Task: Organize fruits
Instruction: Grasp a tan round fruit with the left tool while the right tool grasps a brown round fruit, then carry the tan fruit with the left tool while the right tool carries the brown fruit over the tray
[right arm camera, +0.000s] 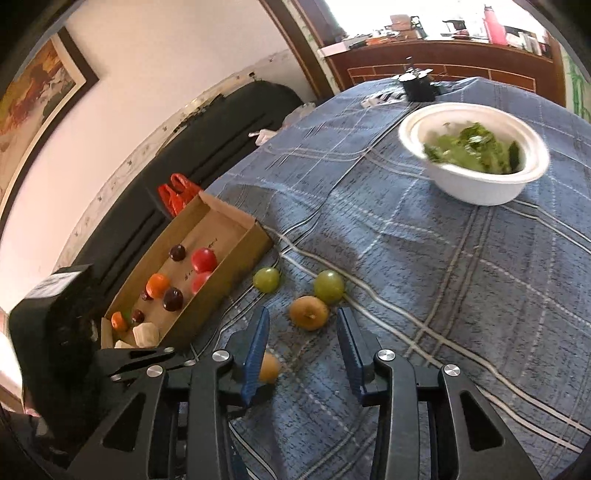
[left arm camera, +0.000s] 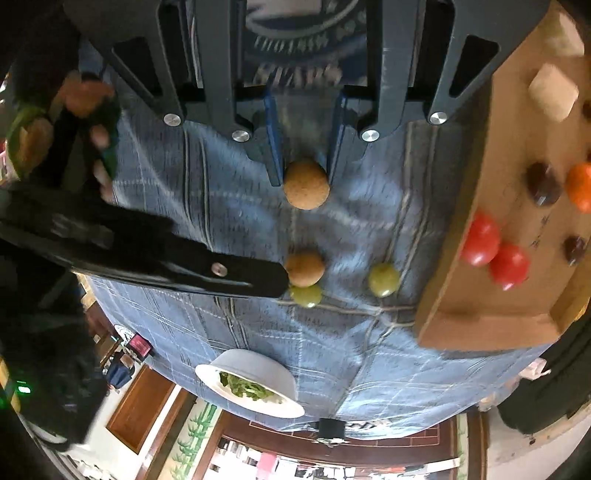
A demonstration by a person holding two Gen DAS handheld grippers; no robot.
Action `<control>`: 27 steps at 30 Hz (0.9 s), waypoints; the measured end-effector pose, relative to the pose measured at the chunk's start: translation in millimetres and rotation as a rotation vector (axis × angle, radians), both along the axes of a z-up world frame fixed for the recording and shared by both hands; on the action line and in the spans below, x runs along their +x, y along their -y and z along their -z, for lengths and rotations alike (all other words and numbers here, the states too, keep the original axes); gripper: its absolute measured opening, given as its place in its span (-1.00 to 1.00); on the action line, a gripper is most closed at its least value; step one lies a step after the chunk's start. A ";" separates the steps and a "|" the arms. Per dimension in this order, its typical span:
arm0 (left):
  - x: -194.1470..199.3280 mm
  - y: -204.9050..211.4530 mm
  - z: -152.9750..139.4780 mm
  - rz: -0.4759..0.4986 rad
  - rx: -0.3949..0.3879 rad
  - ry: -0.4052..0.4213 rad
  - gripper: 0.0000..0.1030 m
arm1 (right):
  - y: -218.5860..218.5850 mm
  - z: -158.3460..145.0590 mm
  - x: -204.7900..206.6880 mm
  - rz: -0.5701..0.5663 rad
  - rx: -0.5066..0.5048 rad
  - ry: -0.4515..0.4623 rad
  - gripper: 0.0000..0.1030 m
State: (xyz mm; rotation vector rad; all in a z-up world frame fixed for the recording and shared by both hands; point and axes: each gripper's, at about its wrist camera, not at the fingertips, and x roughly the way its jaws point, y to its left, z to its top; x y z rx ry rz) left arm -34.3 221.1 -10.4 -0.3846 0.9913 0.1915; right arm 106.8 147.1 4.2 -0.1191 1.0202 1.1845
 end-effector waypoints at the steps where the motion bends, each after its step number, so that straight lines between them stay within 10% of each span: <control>1: -4.0 -1.6 -1.0 -0.005 -0.005 -0.001 -0.60 | -3.3 2.1 -1.8 -0.004 -0.008 0.002 -0.25; 13: -40.2 -14.1 -16.6 -0.052 -0.007 0.011 -0.60 | -32.5 24.3 -14.8 0.020 -0.127 0.088 -0.44; 27: -64.1 -12.0 -41.2 -0.062 0.039 0.045 -0.60 | 26.1 -12.3 -43.3 0.068 0.037 -0.027 -0.45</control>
